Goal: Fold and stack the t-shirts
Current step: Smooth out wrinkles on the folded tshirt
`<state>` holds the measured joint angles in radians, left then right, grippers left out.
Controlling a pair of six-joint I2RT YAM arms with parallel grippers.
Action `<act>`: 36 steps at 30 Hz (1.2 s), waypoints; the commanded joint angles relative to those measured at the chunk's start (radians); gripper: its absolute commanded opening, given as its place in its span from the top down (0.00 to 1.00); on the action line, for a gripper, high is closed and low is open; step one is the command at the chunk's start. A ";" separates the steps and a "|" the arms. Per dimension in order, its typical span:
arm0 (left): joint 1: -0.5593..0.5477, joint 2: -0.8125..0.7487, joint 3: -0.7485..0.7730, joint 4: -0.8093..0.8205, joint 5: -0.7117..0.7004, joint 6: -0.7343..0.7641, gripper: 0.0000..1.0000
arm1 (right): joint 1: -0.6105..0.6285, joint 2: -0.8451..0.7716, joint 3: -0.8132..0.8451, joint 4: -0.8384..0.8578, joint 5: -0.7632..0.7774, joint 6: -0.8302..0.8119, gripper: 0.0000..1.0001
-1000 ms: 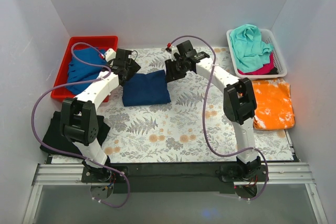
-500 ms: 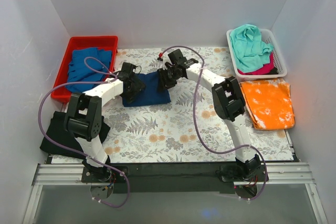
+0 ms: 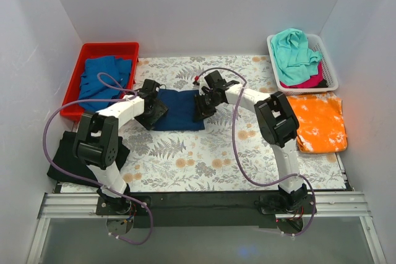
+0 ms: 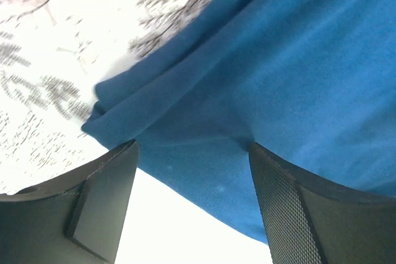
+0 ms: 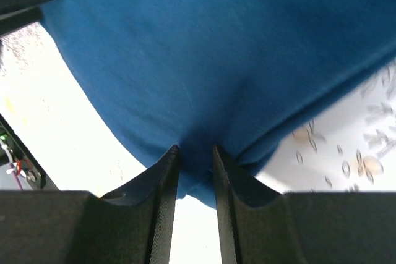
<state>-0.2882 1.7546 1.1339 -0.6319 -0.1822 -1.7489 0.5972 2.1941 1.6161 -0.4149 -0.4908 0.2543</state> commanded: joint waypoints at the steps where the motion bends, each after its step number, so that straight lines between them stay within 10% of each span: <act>1: 0.004 -0.063 -0.060 -0.091 -0.028 -0.021 0.29 | -0.014 -0.033 -0.073 -0.076 0.107 -0.041 0.65; 36: -0.060 -0.511 -0.172 -0.144 0.082 0.160 0.32 | -0.013 -0.530 -0.308 -0.122 0.323 -0.055 0.60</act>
<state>-0.3435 1.2304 0.9108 -0.8036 -0.1223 -1.6535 0.5892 1.7226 1.2438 -0.5671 -0.2089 0.2054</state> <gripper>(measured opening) 0.675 0.384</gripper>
